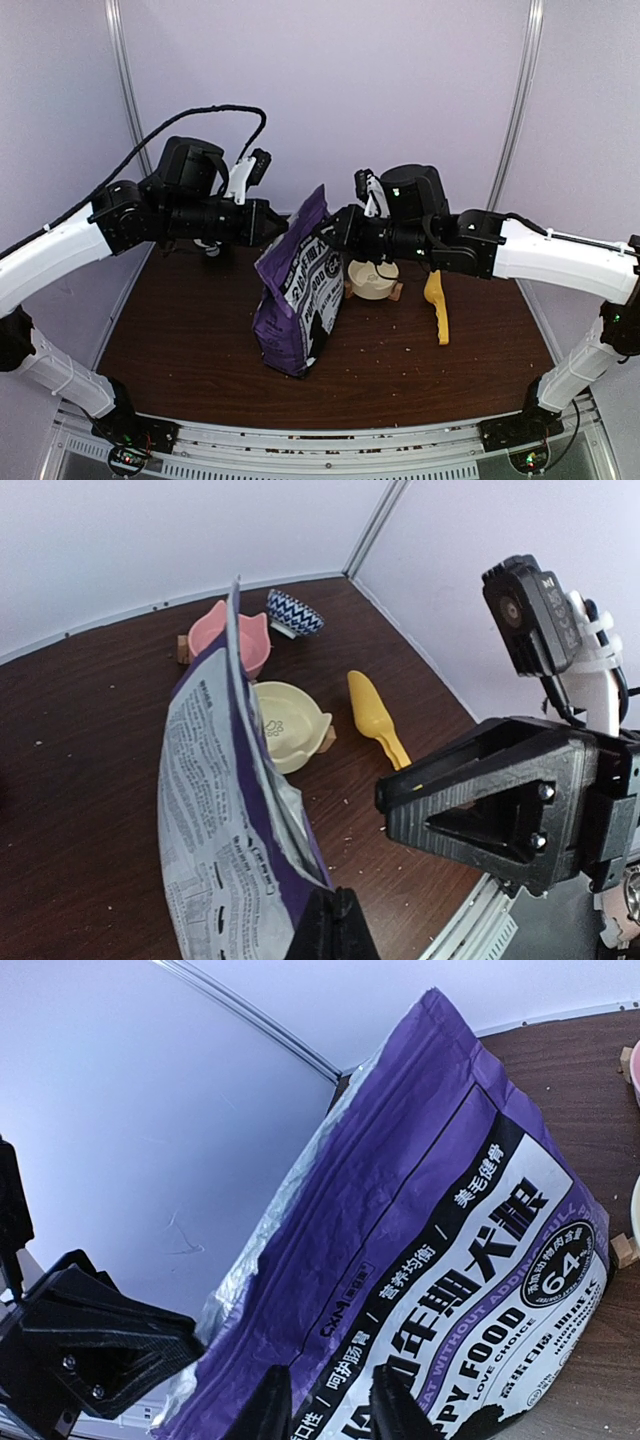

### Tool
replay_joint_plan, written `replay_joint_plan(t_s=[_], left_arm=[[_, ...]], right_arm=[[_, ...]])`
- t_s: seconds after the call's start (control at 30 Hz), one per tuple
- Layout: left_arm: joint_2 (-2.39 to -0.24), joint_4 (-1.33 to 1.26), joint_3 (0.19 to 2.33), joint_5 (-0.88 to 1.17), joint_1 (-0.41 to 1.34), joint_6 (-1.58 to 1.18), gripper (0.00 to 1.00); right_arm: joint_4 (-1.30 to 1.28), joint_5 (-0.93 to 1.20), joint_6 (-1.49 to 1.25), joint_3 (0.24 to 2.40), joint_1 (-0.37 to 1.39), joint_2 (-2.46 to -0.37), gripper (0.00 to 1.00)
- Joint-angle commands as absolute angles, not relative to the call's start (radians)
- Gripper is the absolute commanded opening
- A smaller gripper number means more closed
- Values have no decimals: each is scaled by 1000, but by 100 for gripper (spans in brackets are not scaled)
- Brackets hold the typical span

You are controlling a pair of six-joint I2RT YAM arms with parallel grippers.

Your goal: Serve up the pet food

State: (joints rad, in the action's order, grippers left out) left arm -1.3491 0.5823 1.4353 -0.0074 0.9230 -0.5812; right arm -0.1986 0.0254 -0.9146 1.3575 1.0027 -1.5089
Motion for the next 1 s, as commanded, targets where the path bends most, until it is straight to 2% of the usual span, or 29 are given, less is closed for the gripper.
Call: replay_joint_plan(t_s=[0.0,0.13,0.6,0.97], left_arm=[[-1351,430,1371,142,925,-563,0],[-1358,378,1354,208,925,-568,0],[-1358,377,1355,222,927,-554,0],[-1354,375,1351,228,928,-551,0]], right_arm=[[-210,9,-903,1406,1000,-1502,32],[-230,-8,-903,1418,999,-1502,34],[-277,-15,-886,1509,999,-1557,35],[-319,-9,-875,1560,999,-1607,26]])
